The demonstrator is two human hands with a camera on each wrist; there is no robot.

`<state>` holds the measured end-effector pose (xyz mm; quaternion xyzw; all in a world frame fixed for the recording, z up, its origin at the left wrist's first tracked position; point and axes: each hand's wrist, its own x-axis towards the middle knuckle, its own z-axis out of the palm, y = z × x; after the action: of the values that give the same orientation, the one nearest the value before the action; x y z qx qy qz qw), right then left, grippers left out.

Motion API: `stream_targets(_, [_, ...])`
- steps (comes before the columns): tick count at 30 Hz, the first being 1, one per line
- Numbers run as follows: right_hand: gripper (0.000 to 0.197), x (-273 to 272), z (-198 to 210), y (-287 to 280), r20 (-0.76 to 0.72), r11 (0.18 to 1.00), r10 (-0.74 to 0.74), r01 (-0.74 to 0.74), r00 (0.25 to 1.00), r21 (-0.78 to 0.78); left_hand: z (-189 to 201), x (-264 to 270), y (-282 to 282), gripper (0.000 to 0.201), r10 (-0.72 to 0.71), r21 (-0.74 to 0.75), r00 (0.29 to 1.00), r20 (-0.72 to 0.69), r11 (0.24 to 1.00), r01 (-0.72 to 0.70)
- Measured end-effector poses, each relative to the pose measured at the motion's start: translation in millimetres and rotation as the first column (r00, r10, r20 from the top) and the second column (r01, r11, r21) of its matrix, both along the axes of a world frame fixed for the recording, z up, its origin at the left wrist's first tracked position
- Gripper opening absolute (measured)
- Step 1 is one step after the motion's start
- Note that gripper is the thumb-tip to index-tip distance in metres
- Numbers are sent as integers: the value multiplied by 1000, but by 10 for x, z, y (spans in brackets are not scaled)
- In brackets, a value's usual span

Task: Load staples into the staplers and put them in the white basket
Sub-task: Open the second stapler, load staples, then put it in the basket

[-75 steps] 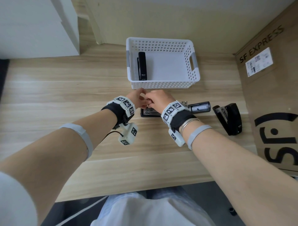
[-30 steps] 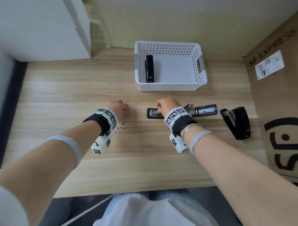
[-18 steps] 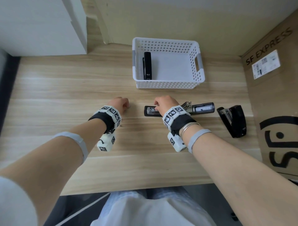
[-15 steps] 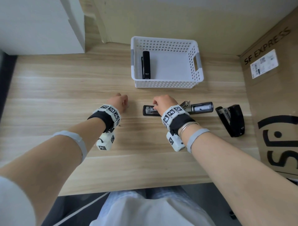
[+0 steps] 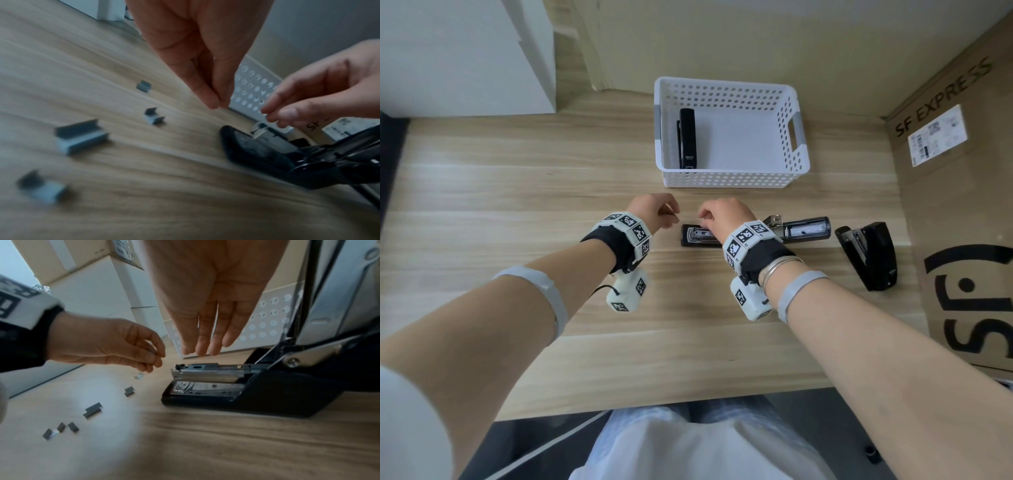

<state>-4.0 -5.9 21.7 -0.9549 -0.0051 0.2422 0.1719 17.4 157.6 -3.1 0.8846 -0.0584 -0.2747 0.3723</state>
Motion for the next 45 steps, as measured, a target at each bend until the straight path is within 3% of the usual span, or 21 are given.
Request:
stream_targets(3, [22, 10, 53, 15, 36, 998, -20, 18, 999, 52, 77, 27, -135, 15, 22, -51, 999, -25, 998, -24])
stream_targets(8, [33, 41, 145, 43, 3, 996, 1, -2, 1000, 84, 169, 20, -274, 30, -111, 62, 986, 124, 993, 104])
stream_targets(11, [31, 60, 157, 34, -32, 995, -11, 14, 999, 101, 162, 6, -305, 32, -177, 94, 969, 172, 982, 162])
stream_targets(14, [25, 60, 167, 5, -57, 987, -66, 74, 996, 141, 140, -10, -304, 35, -152, 79, 967, 203, 987, 138])
stream_targets(16, [25, 61, 175, -18, -69, 984, -73, 84, 995, 159, 129, -10, -305, 31, -116, 51, 974, 194, 993, 109])
stream_targets(23, [24, -37, 75, -21, -63, 996, 74, -77, 995, -34, 14, 2, -208, 15, -58, 103, 991, 122, 994, 45])
stream_targets(30, [21, -108, -7, 4, -21, 992, 88, -89, 996, -91, -133, -29, -59, 12, -5, 142, 997, 83, 990, -7])
stream_targets(35, [23, -93, -69, 10, -34, 994, 68, -71, 997, -85, -118, -2, 92, 16, 27, 202, 995, 92, 978, -45])
stream_targets(41, [20, -41, -106, 13, -45, 1000, -3, 3, 999, -12, -172, 39, 352, 46, -11, 349, 993, 120, 937, -32])
stream_targets(45, [16, -29, -115, 14, -78, 999, -3, 0, 997, -38, -186, -3, 384, 37, -110, 392, 991, 72, 917, 73])
